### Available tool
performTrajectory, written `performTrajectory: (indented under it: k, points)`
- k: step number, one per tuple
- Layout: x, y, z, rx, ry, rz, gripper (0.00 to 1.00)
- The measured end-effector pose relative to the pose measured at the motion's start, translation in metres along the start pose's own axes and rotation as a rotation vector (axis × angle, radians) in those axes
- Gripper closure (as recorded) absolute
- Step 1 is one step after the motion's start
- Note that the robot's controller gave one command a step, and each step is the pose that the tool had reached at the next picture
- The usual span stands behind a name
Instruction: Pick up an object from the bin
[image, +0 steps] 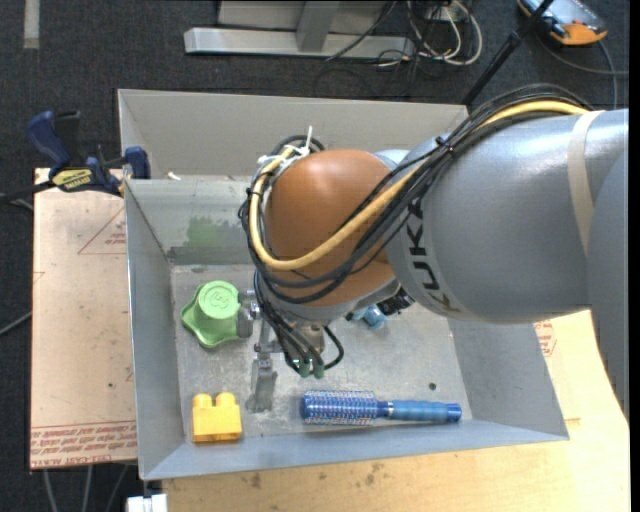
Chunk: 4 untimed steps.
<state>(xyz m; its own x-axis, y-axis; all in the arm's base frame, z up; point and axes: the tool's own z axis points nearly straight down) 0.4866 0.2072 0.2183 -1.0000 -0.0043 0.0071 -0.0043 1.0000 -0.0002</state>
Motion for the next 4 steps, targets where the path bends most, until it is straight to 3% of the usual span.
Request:
performTrajectory:
  k: [1, 2, 3, 4]
  points:
    - [0.001, 0.034, 0.149, -0.005, -0.023, -0.118, 0.0]
    - [0.007, 0.029, 0.118, -0.003, -0.009, 0.071, 0.0]
    - [0.005, 0.029, 0.119, -0.002, -0.008, 0.156, 0.0]
    - [0.005, 0.027, 0.149, -0.003, -0.008, 0.372, 0.0]
